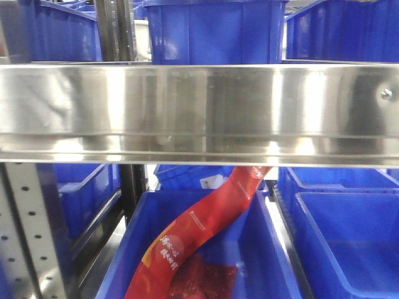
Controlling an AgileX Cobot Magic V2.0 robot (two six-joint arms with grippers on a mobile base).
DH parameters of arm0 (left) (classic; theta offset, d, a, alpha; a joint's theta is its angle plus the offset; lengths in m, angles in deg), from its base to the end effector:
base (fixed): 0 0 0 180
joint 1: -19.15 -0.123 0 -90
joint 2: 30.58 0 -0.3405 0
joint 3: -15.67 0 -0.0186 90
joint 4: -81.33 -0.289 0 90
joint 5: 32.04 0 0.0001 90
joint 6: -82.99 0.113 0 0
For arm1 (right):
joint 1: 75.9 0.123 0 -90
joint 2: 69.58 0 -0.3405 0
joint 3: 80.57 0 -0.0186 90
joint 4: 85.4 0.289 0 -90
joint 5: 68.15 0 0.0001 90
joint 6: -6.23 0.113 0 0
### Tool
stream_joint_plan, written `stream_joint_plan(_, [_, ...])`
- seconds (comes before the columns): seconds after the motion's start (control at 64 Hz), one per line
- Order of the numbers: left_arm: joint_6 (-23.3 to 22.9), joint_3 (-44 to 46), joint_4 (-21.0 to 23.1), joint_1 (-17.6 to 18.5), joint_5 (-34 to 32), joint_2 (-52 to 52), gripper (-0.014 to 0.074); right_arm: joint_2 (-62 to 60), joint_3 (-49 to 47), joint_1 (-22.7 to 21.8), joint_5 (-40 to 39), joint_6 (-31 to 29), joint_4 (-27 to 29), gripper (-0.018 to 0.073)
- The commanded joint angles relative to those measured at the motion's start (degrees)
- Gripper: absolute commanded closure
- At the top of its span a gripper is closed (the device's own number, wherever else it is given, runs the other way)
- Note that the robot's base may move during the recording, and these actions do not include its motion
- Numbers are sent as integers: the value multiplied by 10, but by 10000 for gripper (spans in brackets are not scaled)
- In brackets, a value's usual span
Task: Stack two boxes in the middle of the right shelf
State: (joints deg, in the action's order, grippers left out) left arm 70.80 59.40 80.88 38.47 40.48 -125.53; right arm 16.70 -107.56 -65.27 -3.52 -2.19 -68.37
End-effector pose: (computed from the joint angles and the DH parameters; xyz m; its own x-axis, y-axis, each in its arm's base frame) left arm 0.3182 -0.1107 0.5949 -0.5804 -0.0178 -0.8141 0.2083 0.9632 -0.1696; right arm 0.2975 0.0863 0.5671 -0.5274 -0.1151 -0.8418 -0.4050 0.9050 0.1299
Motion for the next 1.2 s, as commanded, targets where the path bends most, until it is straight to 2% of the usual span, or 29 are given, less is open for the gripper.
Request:
stream_joint_plan(0.0, [3, 6, -4, -3, -26, 6, 708, -10, -7, -2, -33, -12, 11, 715])
stream_joint_plan(1.188, [3, 6, -4, -3, -26, 6, 708, -10, -7, -2, -33, -12, 11, 715])
